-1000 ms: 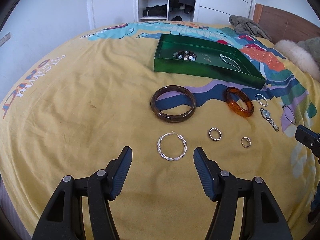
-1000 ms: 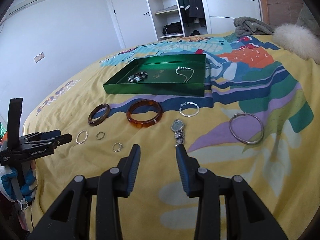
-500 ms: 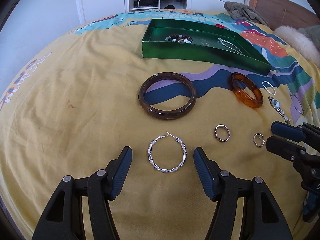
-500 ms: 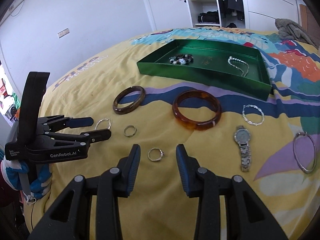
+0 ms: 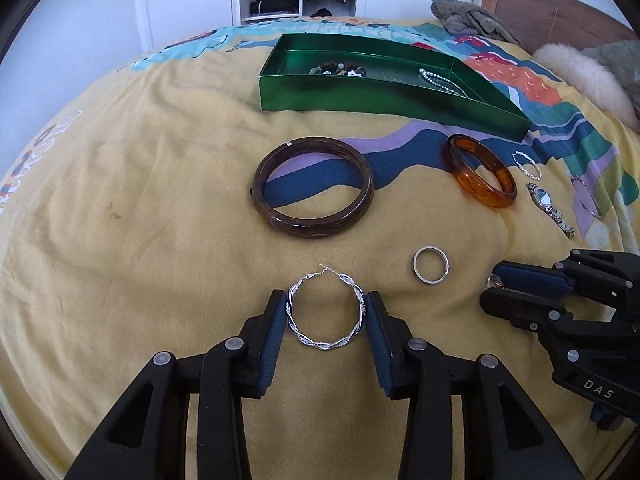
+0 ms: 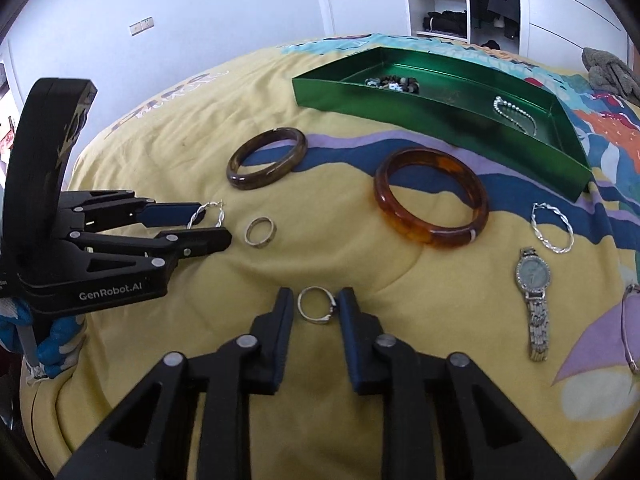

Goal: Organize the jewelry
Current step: 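Grasp the twisted silver hoop with the left tool while the right tool grasps a silver ring, then lower both held pieces into the green tray and open both tools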

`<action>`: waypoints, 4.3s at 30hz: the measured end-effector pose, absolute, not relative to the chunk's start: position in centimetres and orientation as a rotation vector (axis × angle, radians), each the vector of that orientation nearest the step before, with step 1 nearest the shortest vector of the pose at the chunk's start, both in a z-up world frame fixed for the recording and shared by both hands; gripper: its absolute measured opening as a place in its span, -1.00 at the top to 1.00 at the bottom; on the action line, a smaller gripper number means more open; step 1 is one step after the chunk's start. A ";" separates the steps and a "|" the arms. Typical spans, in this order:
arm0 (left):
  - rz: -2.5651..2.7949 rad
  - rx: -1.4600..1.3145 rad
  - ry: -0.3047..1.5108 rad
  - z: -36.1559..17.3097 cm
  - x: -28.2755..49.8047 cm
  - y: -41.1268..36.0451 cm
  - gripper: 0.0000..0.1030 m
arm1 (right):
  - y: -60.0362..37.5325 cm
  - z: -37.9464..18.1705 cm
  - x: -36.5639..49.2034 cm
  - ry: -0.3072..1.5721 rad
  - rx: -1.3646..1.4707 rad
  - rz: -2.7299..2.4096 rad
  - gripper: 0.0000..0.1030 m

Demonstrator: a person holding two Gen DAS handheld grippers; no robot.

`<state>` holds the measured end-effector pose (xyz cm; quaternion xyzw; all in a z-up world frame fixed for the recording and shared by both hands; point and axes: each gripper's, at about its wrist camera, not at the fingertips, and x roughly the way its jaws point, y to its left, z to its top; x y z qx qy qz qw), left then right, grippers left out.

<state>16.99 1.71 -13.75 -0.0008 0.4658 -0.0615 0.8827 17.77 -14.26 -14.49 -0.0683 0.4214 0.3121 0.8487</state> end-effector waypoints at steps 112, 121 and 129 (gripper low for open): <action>-0.277 0.160 0.941 -10.8 41.0 -8.7 0.24 | -21.5 -10.7 44.8 0.961 -0.121 0.317 0.62; -0.259 0.153 0.928 -11.0 40.8 -8.6 0.22 | -21.6 -11.0 44.5 0.933 -0.136 0.320 0.60; -0.257 0.122 0.943 -10.6 40.7 -8.2 0.19 | -21.5 -10.0 44.1 0.930 -0.144 0.305 0.55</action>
